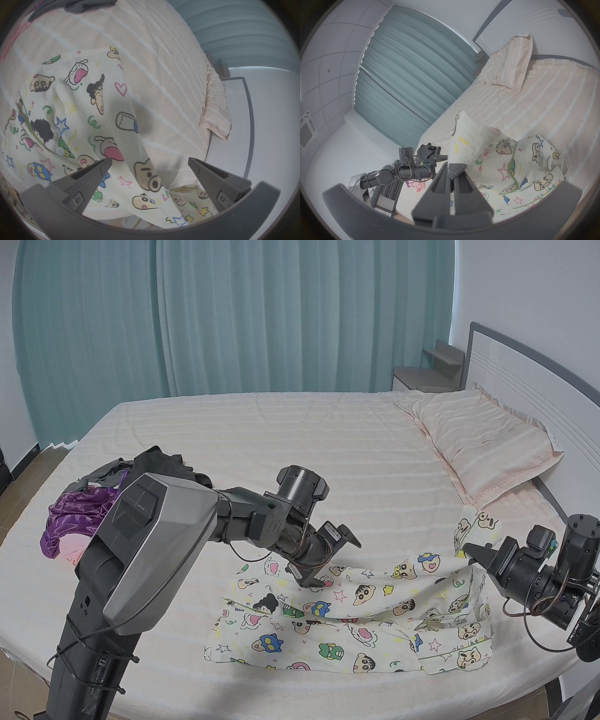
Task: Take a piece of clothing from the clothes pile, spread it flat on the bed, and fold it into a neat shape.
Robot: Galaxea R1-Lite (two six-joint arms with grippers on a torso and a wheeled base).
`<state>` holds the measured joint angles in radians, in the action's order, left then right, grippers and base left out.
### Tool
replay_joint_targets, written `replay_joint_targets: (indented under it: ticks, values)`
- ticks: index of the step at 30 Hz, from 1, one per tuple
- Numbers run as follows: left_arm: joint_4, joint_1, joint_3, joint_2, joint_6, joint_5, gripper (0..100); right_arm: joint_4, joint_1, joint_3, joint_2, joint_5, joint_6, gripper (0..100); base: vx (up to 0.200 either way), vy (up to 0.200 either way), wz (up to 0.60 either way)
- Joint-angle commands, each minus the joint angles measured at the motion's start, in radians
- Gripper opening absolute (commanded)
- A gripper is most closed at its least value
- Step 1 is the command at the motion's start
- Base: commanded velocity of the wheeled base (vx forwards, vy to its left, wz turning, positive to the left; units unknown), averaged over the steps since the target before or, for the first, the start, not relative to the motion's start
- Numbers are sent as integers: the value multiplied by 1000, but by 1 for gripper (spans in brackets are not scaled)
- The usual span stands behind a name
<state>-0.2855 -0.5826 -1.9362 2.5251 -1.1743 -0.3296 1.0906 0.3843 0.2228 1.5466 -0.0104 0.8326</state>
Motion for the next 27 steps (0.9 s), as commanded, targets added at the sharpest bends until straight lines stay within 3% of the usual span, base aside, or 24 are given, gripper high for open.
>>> replay_joint_targets:
  ticks: [1,10,21,27]
  values:
    - [2,3,-17,3,-5,-5,100,0,12,4,-28,0,-6,0,0,0,0]
    - [-9,23,-64,32,-51,-31,100,-2,18,24,-48,0,-15,0,0,0,0]
    - [-273,36,-64,153,-7,-16,100,-8,18,36,-42,0,-18,0,0,0,0]
    - [-299,44,-64,173,-25,3,100,-9,16,36,-39,0,-18,0,0,0,0]
